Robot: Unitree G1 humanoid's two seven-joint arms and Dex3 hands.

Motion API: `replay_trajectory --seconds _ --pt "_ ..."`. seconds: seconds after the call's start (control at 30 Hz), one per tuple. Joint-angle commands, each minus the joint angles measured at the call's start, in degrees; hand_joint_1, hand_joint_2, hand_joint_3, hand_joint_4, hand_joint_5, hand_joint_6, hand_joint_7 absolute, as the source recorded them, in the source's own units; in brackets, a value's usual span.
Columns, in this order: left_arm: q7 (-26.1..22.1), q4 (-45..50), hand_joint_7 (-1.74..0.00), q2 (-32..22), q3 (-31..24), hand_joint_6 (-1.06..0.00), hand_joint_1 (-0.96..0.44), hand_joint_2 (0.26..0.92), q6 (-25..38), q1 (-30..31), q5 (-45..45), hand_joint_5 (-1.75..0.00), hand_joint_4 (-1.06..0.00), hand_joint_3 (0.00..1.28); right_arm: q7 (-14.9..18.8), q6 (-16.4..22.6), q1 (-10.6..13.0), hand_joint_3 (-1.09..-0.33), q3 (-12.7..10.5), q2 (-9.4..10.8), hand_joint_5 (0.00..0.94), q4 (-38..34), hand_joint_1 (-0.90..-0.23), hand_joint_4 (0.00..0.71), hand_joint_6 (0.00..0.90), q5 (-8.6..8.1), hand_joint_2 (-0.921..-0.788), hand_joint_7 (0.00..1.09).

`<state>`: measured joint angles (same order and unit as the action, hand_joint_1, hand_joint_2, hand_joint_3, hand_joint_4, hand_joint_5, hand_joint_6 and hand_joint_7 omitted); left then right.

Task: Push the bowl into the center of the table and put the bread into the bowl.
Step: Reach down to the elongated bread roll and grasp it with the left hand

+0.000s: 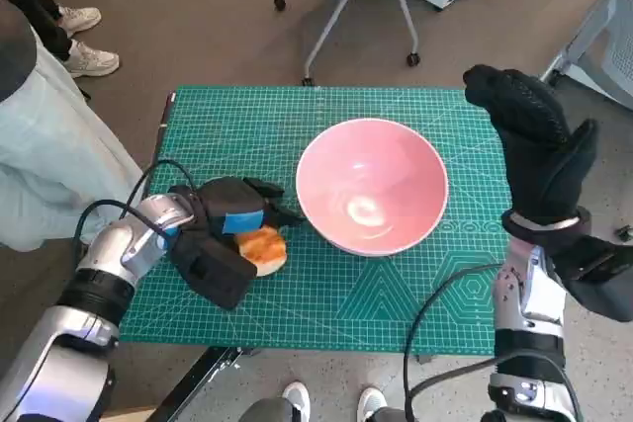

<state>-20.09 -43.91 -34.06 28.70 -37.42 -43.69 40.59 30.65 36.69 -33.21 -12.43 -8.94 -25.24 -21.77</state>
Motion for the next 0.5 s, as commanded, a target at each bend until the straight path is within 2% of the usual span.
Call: replay_trajectory --seconds 0.03,0.07,0.1,0.13,0.2,0.3,0.5 --pt "0.7 -2.28 0.0 0.82 1.43 -0.44 -0.03 0.741 -1.11 -0.31 0.96 0.0 -0.32 0.01 0.4 -0.41 0.99 -0.74 -0.12 -0.49 0.001 -0.45 -0.688 0.179 0.166 -0.17 -0.921 0.31" --pt "1.21 -3.52 -0.23 1.34 1.8 -0.48 -0.02 0.777 -1.59 -0.51 1.1 -0.23 -0.39 0.02 0.35 -0.61 1.12 -0.74 -0.13 -0.56 0.001 -0.15 -0.688 0.179 0.167 -0.22 -0.921 0.31" --pt "1.62 -4.51 -0.57 1.6 2.07 -0.53 -0.01 0.829 -2.22 -0.69 1.12 -0.58 -0.49 0.05 0.36 -0.72 1.21 -0.739 -0.17 -0.62 0.001 -0.01 -0.687 0.179 0.167 -0.29 -0.921 0.31" --pt "1.92 -5.17 -0.76 1.73 2.26 -0.58 -0.01 0.862 -2.68 -0.85 1.12 -0.79 -0.57 0.05 0.37 -0.76 1.26 -0.738 -0.2 -0.65 0.002 0.05 -0.687 0.18 0.168 -0.32 -0.921 0.31" --pt "2.43 -6.01 -0.92 1.58 2.49 -0.63 0.0 0.887 -3.71 -1.18 1.06 -0.97 -0.65 0.04 0.45 -0.77 1.28 -0.737 -0.24 -0.7 0.002 0.01 -0.687 0.18 0.169 -0.41 -0.921 0.31" --pt "2.96 -6.98 -1.02 1.46 2.8 -0.68 0.0 0.903 -4.7 -1.68 1.0 -1.08 -0.71 0.03 0.47 -0.83 1.26 -0.735 -0.26 -0.72 0.002 0.0 -0.689 0.181 0.169 -0.47 -0.921 0.31" --pt "3.64 -8.11 -1.07 1.46 3.35 -0.71 0.0 0.909 -5.52 -2.26 0.95 -1.12 -0.74 0.03 0.48 -0.84 1.26 -0.733 -0.21 -0.76 0.002 -0.01 -0.69 0.181 0.168 -0.55 -0.921 0.3"
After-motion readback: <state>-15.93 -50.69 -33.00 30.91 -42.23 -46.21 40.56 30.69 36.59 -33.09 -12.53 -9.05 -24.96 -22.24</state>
